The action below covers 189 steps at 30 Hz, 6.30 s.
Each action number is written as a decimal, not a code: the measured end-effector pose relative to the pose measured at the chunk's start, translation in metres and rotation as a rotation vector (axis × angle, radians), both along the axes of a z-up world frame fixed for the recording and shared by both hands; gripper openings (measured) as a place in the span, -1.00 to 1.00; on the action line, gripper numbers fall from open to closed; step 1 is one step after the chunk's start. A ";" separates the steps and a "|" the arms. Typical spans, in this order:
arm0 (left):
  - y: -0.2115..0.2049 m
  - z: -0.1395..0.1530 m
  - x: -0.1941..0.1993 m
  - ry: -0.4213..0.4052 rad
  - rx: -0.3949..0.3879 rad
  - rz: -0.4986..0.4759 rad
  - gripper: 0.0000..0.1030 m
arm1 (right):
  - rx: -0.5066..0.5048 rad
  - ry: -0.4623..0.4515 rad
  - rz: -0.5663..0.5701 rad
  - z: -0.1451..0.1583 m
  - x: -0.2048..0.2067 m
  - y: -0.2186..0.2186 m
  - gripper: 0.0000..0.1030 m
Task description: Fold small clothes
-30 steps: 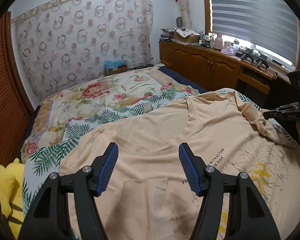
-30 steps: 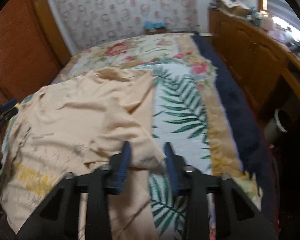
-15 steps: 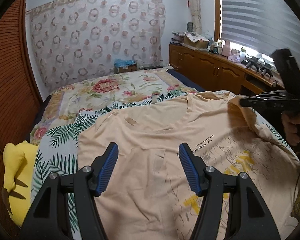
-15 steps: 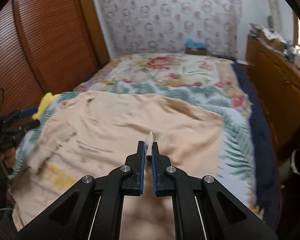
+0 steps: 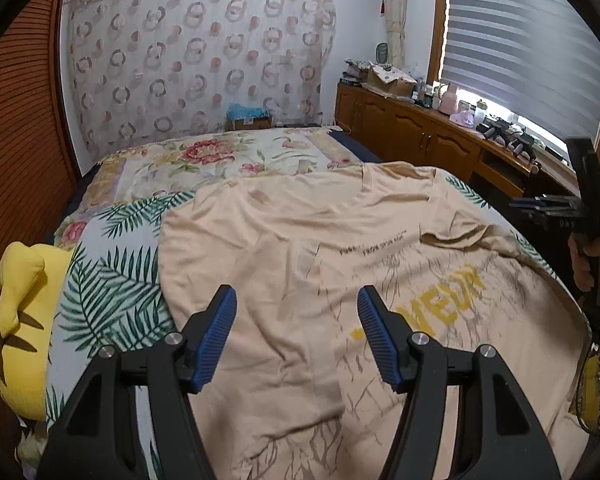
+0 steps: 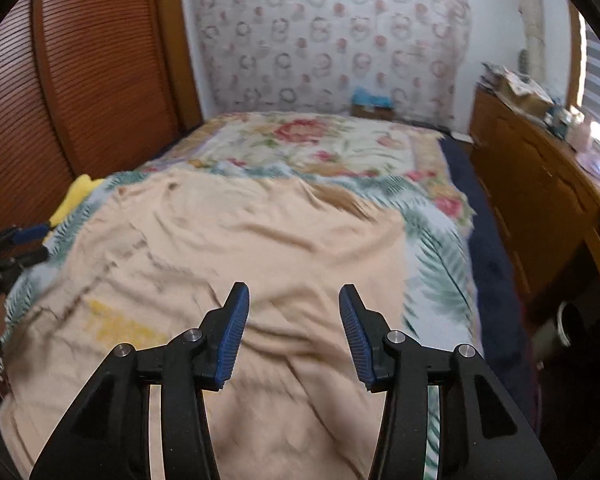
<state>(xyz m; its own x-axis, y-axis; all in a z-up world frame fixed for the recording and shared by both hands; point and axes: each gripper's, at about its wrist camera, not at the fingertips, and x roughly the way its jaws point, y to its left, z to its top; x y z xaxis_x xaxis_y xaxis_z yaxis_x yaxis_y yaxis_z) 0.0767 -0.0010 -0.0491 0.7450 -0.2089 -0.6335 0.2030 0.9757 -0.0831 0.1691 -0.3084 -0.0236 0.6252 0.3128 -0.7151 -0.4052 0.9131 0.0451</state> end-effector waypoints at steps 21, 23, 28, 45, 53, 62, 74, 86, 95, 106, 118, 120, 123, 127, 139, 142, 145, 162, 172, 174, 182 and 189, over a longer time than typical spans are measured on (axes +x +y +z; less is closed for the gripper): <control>0.006 -0.021 -0.002 0.055 -0.007 0.025 0.22 | -0.038 0.093 -0.123 -0.053 -0.006 -0.043 -0.76; 0.006 -0.021 -0.002 0.057 -0.008 0.025 0.22 | -0.048 0.077 -0.106 -0.050 -0.009 -0.039 -0.86; 0.006 -0.022 -0.003 0.057 -0.012 0.026 0.22 | -0.059 0.040 -0.051 -0.041 -0.022 -0.024 -0.88; 0.010 -0.021 -0.002 0.051 -0.021 0.044 0.22 | -0.040 0.097 0.119 -0.045 -0.079 0.002 -0.59; 0.010 -0.024 0.000 0.053 -0.015 0.051 0.22 | -0.001 0.023 0.109 -0.028 -0.055 0.011 -0.44; 0.028 -0.027 0.001 0.053 -0.024 0.090 0.22 | -0.046 0.107 0.106 -0.063 -0.010 0.035 -0.87; 0.060 -0.022 0.025 0.048 -0.005 0.136 0.22 | -0.020 0.064 0.138 -0.042 -0.018 0.035 -0.21; 0.079 -0.030 0.062 0.064 0.066 0.173 0.22 | -0.135 -0.035 -0.001 -0.046 0.028 0.012 0.09; 0.097 -0.050 0.097 0.134 0.054 0.175 0.22 | -0.116 -0.091 -0.040 -0.044 0.076 -0.002 0.10; 0.112 -0.061 0.136 0.207 0.016 0.131 0.13 | -0.072 0.081 -0.077 -0.069 0.129 -0.014 0.10; 0.109 -0.058 0.163 0.223 -0.017 0.089 -0.40 | -0.102 0.122 -0.090 -0.069 0.139 -0.019 0.11; 0.107 -0.058 0.167 0.229 -0.032 0.081 -0.74 | -0.113 0.122 -0.077 -0.070 0.142 -0.015 0.11; 0.103 -0.054 0.167 0.214 -0.025 0.074 -0.97 | -0.118 0.120 -0.050 -0.070 0.150 -0.007 -0.12; 0.094 -0.022 0.141 0.111 -0.047 0.058 -0.99 | -0.109 0.117 0.013 -0.066 0.148 0.007 -0.90; 0.076 0.065 0.000 -0.117 -0.107 -0.039 -0.99 | 0.023 -0.114 0.115 0.035 0.029 0.007 -0.93; 0.073 0.067 -0.033 -0.118 -0.106 -0.060 -0.99 | 0.051 -0.132 0.126 0.050 -0.012 -0.007 -0.93; 0.072 0.063 -0.062 -0.115 -0.099 -0.054 -0.98 | 0.070 -0.131 0.120 0.057 -0.049 -0.025 -0.93; 0.074 0.037 -0.146 -0.001 -0.051 -0.027 -0.65 | -0.010 -0.001 0.140 0.046 -0.154 -0.057 -0.92; 0.074 0.023 -0.102 0.042 -0.022 -0.025 -0.28 | -0.012 -0.003 0.065 0.040 -0.147 -0.071 -0.04; 0.074 0.014 -0.088 0.067 -0.015 -0.023 -0.27 | -0.008 -0.004 0.050 0.037 -0.138 -0.073 0.06; 0.079 -0.028 -0.047 0.180 -0.005 0.000 -0.25 | -0.017 0.071 0.017 -0.015 -0.085 -0.065 0.18; 0.080 -0.043 -0.040 0.224 -0.014 0.004 -0.22 | -0.030 0.153 0.004 -0.054 -0.061 -0.058 0.20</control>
